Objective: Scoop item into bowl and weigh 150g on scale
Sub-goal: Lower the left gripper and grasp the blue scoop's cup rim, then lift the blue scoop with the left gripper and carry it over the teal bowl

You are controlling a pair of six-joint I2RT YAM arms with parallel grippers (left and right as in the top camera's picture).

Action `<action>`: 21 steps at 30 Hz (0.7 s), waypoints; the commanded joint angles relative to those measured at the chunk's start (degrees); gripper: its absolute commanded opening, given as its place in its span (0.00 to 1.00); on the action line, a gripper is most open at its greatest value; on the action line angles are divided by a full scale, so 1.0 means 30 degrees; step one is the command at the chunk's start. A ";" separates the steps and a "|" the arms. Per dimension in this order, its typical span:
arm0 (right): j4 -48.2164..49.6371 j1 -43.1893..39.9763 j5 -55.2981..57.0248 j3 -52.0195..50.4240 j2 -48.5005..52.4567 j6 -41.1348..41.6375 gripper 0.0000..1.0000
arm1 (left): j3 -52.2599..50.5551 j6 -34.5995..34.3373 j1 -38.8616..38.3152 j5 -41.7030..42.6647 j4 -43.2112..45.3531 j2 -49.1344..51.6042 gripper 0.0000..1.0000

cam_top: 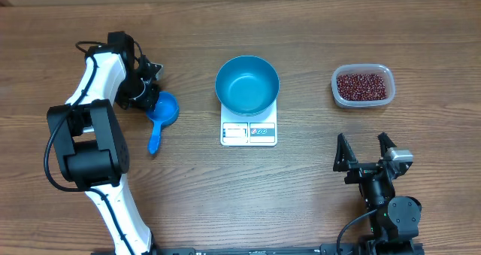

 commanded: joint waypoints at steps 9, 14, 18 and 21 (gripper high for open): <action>0.0102 0.0080 -0.0102 -0.0197 -0.0204 -0.0211 1.00 | -0.0080 0.0000 0.0095 0.0342 -0.0007 0.0313 0.04; 0.0102 0.0080 -0.0102 -0.0197 -0.0204 -0.0204 1.00 | 0.0233 -0.0095 0.0095 0.0335 -0.0583 0.0284 0.04; 0.0102 0.0080 -0.0102 -0.0197 -0.0204 -0.0204 1.00 | 0.1821 -0.0583 0.0095 0.0335 -0.1909 0.0270 0.04; 0.0102 0.0073 -0.0102 -0.0197 -0.0204 -0.0204 1.00 | 0.3402 -0.1020 0.0095 0.0335 -0.3045 0.0270 0.04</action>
